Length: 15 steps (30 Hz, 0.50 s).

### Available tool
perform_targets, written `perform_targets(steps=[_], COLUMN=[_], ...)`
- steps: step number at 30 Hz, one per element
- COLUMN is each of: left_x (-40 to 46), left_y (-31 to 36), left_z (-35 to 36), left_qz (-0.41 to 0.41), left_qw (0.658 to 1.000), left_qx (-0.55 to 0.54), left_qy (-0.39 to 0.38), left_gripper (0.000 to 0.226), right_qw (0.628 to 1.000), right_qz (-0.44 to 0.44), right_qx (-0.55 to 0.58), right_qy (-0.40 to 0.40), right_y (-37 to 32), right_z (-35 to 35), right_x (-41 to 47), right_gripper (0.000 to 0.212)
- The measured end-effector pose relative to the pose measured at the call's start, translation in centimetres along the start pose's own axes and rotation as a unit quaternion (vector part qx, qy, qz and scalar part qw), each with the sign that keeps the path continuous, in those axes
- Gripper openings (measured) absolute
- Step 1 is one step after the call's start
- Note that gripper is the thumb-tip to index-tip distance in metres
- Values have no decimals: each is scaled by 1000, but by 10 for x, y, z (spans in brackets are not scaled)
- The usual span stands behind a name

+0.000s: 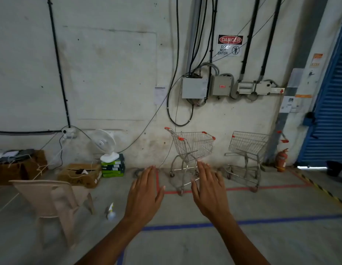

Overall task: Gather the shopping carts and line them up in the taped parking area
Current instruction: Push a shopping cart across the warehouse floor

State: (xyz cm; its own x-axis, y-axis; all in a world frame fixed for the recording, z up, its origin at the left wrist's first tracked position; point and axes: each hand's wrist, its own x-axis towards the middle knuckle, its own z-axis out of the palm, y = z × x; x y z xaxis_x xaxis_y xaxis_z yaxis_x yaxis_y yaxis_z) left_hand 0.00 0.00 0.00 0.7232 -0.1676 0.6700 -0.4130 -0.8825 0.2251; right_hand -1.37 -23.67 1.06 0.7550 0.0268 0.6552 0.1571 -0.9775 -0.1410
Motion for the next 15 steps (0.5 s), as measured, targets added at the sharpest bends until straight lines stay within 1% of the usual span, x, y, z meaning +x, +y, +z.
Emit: perform_targets(steps=[3, 7, 12, 15], left_x=[34, 88, 176, 233], left_y=[-7, -18, -35, -46], left_z=[29, 83, 165, 212], left_qz=[-3, -5, 6, 16], left_qw=[1000, 1000, 999, 999], left_qx=[-21, -29, -47, -28], left_qy=[7, 0, -5, -2], left_gripper=[71, 72, 71, 73], right_qw=[1000, 1000, 1000, 1000], right_qz=[17, 8, 6, -8], right_qx=[17, 13, 19, 13], right_qy=[-6, -15, -11, -16], right_y=[13, 43, 92, 117], right_z=[31, 87, 159, 197], right_x=[29, 79, 160, 214], right_gripper=[66, 66, 65, 66])
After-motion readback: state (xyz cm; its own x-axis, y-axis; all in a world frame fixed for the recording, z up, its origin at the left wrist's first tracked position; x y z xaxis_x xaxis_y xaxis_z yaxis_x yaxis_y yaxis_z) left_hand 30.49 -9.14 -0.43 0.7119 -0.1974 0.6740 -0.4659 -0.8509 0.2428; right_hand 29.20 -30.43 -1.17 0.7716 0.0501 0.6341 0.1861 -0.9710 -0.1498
